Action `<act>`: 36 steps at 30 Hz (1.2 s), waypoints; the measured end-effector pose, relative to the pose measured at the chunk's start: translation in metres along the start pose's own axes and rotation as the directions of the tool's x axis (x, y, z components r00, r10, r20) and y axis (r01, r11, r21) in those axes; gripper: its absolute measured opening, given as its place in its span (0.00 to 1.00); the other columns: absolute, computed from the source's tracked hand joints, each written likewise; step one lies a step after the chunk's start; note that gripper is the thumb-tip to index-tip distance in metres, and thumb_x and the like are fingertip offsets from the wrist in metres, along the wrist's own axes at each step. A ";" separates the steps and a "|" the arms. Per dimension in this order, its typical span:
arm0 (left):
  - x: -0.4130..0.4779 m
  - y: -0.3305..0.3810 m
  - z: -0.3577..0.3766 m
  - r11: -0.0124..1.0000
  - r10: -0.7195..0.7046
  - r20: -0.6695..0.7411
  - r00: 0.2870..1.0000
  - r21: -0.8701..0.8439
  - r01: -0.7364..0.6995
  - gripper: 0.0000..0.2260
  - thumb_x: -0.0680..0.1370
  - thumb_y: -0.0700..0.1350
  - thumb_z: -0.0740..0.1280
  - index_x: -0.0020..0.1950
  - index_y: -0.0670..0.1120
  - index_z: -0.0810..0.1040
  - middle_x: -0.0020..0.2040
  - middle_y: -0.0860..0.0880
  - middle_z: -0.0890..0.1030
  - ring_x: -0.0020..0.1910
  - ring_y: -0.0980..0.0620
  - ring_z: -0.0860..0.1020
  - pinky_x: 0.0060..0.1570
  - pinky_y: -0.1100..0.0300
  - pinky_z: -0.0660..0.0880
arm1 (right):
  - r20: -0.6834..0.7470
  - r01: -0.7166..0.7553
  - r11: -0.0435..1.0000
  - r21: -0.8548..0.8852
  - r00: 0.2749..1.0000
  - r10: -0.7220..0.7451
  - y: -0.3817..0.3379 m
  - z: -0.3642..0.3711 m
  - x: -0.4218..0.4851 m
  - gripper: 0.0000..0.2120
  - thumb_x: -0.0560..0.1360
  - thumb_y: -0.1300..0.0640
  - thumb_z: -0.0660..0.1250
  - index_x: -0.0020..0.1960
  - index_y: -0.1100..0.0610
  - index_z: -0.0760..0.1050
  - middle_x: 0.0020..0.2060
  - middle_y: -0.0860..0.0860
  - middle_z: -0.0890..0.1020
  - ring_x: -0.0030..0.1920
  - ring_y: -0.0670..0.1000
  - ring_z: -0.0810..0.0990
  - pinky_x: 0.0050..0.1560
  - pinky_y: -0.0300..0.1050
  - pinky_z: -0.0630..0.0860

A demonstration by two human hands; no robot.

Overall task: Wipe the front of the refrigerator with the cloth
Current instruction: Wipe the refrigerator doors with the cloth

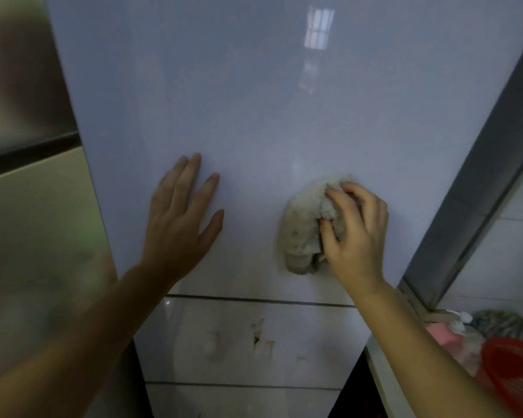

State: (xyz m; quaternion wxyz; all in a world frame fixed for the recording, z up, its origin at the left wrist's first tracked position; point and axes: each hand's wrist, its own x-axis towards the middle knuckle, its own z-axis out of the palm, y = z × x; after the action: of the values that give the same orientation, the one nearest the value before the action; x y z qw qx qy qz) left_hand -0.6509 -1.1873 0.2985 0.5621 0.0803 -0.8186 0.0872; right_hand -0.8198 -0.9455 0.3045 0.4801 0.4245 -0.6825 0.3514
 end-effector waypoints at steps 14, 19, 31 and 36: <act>0.000 0.011 0.019 0.993 -0.045 -0.009 0.999 0.108 0.046 0.27 0.84 0.54 0.60 0.79 0.41 0.64 0.82 0.37 0.57 0.83 0.40 0.52 0.80 0.44 0.52 | 0.075 0.031 0.996 -0.080 0.997 -0.025 0.064 -0.048 -0.022 0.20 0.73 0.63 0.72 0.64 0.59 0.79 0.63 0.56 0.75 0.62 0.59 0.74 0.60 0.61 0.74; -0.001 0.016 0.025 0.991 -0.075 -0.048 0.996 0.106 0.080 0.28 0.84 0.54 0.60 0.79 0.40 0.63 0.82 0.36 0.57 0.82 0.36 0.55 0.80 0.42 0.53 | 0.082 0.086 0.996 -0.022 0.993 -0.084 0.054 -0.044 0.011 0.21 0.74 0.61 0.73 0.66 0.56 0.78 0.64 0.56 0.76 0.63 0.59 0.74 0.62 0.54 0.70; -0.001 0.019 0.028 0.987 -0.106 -0.061 0.993 0.112 0.112 0.28 0.84 0.55 0.59 0.79 0.40 0.62 0.81 0.35 0.59 0.81 0.35 0.57 0.79 0.41 0.55 | 0.202 0.067 0.998 -0.016 0.977 -0.062 0.087 -0.054 -0.059 0.18 0.75 0.61 0.72 0.65 0.57 0.79 0.63 0.55 0.76 0.60 0.59 0.76 0.61 0.57 0.75; -0.002 0.014 0.028 0.988 -0.092 -0.057 0.994 0.122 0.098 0.28 0.84 0.56 0.59 0.80 0.42 0.62 0.82 0.37 0.58 0.82 0.38 0.55 0.80 0.46 0.51 | 0.096 -0.008 1.000 -0.023 0.995 0.010 0.095 -0.063 -0.034 0.20 0.73 0.62 0.71 0.64 0.58 0.78 0.63 0.54 0.73 0.62 0.58 0.73 0.60 0.61 0.76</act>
State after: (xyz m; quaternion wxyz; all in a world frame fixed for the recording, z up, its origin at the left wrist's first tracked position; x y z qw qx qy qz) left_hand -0.6784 -1.1796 0.2859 0.5801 0.1519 -0.7922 0.1132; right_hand -0.8779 -0.8442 0.2841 0.4500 0.4322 -0.7107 0.3248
